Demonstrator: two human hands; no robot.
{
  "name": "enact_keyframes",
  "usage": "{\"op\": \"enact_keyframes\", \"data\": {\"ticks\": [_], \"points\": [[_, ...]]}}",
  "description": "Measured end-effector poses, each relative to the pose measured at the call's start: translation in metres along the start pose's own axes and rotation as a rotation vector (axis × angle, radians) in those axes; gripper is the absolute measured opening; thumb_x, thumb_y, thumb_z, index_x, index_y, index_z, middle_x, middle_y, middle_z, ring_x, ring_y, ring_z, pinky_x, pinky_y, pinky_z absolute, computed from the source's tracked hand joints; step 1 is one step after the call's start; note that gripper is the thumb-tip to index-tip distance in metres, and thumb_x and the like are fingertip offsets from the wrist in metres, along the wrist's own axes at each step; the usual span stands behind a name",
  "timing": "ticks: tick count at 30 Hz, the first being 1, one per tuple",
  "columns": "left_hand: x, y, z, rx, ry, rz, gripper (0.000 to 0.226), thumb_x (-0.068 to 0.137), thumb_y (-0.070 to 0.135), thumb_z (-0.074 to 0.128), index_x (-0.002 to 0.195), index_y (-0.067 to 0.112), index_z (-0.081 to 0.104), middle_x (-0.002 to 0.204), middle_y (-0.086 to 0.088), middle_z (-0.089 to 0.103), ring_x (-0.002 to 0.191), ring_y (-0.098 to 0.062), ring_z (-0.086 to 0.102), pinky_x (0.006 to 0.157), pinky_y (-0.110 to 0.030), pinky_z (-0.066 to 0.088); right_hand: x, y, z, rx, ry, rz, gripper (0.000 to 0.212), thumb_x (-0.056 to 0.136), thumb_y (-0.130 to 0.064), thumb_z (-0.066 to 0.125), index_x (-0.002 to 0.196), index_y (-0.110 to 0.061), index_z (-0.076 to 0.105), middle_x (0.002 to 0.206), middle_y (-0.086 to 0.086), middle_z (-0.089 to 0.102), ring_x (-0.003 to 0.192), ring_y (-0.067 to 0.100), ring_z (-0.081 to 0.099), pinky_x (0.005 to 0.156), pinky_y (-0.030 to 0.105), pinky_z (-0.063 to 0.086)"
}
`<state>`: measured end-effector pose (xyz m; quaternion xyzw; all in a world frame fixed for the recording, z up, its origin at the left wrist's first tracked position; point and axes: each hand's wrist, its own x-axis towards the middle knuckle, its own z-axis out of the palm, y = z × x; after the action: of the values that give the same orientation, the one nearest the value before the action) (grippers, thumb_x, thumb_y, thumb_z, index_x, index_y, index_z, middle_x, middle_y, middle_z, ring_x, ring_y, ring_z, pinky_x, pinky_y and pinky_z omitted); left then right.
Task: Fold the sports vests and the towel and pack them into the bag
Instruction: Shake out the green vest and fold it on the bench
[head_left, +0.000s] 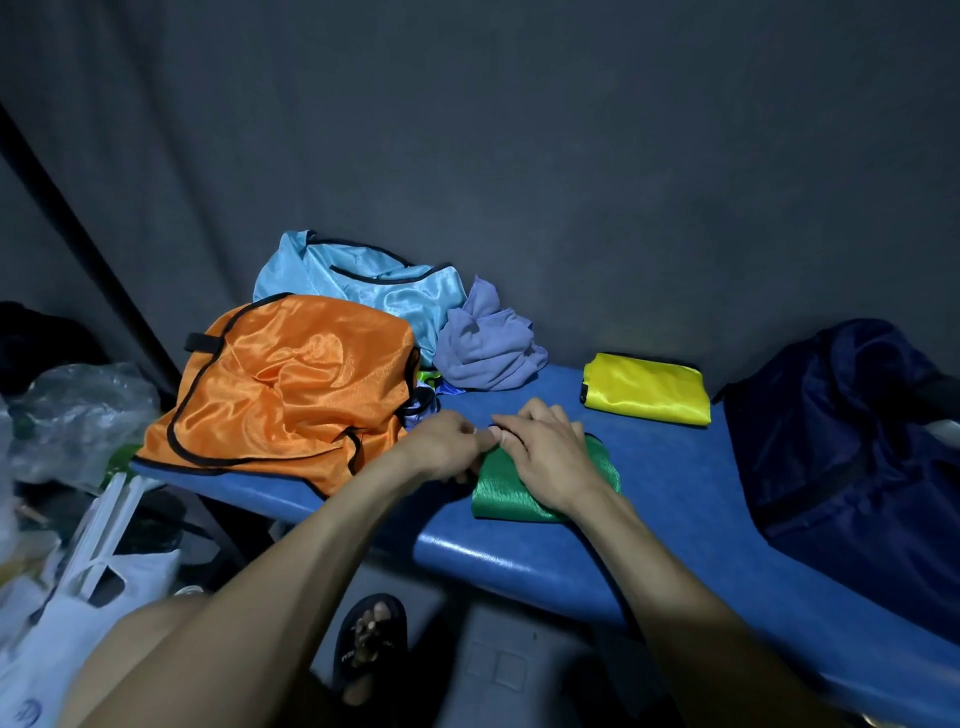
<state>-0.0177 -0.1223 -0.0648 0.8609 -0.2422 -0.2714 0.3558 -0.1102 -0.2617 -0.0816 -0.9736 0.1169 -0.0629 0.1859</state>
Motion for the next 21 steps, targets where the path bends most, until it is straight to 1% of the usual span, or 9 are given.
{"op": "enact_keyframes", "data": {"ticks": [4,7,9,10,13,16,18,19,21], "points": [[0.002,0.002,0.003,0.261,0.048,0.024,0.038,0.101,0.043,0.054,0.076,0.014,0.059,0.076,-0.004,0.064,0.08,-0.026,0.063,0.068,-0.032,0.044,-0.003,0.011,-0.011,0.25,0.092,0.005,0.037,0.104,-0.031,0.054,0.138,-0.019,0.061,0.117,0.002,0.055,0.117,0.023,0.047,0.105,0.041,0.038],[-0.001,0.003,0.007,0.339,0.121,0.088,0.025,0.1,0.038,0.055,0.103,0.014,0.053,0.094,-0.006,0.062,0.091,-0.027,0.059,0.076,-0.036,0.045,-0.01,0.029,-0.027,0.11,0.123,0.06,0.031,0.101,-0.028,0.06,0.131,-0.025,0.068,0.116,0.001,0.06,0.115,0.025,0.049,0.102,0.038,0.039],[-0.004,0.0,0.008,0.325,0.137,0.193,0.03,0.099,0.033,0.056,0.126,0.022,0.046,0.105,-0.007,0.06,0.098,-0.029,0.06,0.086,-0.041,0.05,-0.018,0.043,-0.035,-0.009,0.161,0.174,0.024,0.1,-0.033,0.062,0.121,-0.028,0.073,0.118,0.0,0.063,0.115,0.027,0.051,0.096,0.039,0.043],[-0.004,-0.002,0.009,0.338,0.141,0.241,0.032,0.1,0.032,0.056,0.13,0.027,0.047,0.109,-0.006,0.059,0.101,-0.029,0.06,0.089,-0.043,0.05,-0.022,0.049,-0.037,-0.016,0.18,0.246,0.022,0.098,-0.038,0.063,0.114,-0.028,0.075,0.116,0.0,0.065,0.113,0.028,0.055,0.091,0.039,0.047],[-0.004,-0.005,0.011,0.389,0.181,0.279,0.022,0.102,0.035,0.052,0.122,0.03,0.057,0.116,-0.002,0.057,0.107,-0.027,0.059,0.093,-0.044,0.05,-0.026,0.056,-0.039,0.036,0.135,0.455,0.038,0.095,-0.059,0.059,0.092,-0.023,0.072,0.099,-0.001,0.067,0.096,0.027,0.064,0.069,0.034,0.047],[-0.004,-0.006,0.015,0.394,0.211,0.266,0.017,0.103,0.04,0.05,0.112,0.028,0.059,0.113,0.0,0.058,0.105,-0.027,0.06,0.092,-0.046,0.05,-0.022,0.055,-0.04,0.136,0.022,0.546,0.048,0.094,-0.063,0.054,0.07,-0.023,0.046,0.074,-0.002,0.051,0.078,0.025,0.054,0.059,0.034,0.033],[-0.006,-0.006,0.018,0.415,0.225,0.27,0.017,0.103,0.04,0.049,0.11,0.026,0.058,0.111,0.0,0.056,0.102,-0.027,0.059,0.089,-0.046,0.05,-0.018,0.052,-0.041,0.248,-0.021,0.568,0.048,0.092,-0.061,0.059,0.068,-0.027,0.035,0.073,-0.005,0.043,0.078,0.023,0.046,0.055,0.032,0.027],[-0.007,-0.007,0.019,0.418,0.232,0.275,0.017,0.104,0.039,0.049,0.108,0.025,0.057,0.11,-0.001,0.055,0.101,-0.028,0.059,0.088,-0.045,0.05,-0.017,0.05,-0.041,0.313,-0.019,0.575,0.048,0.091,-0.059,0.063,0.068,-0.028,0.035,0.074,-0.006,0.044,0.079,0.022,0.046,0.055,0.031,0.028],[-0.007,-0.01,0.019,0.398,0.239,0.307,0.016,0.103,0.037,0.05,0.105,0.022,0.057,0.106,-0.001,0.054,0.098,-0.027,0.059,0.087,-0.044,0.049,-0.014,0.046,-0.043,0.497,0.037,0.588,0.039,0.086,-0.049,0.075,0.071,-0.024,0.049,0.076,-0.003,0.059,0.076,0.022,0.058,0.061,0.032,0.043]]}}
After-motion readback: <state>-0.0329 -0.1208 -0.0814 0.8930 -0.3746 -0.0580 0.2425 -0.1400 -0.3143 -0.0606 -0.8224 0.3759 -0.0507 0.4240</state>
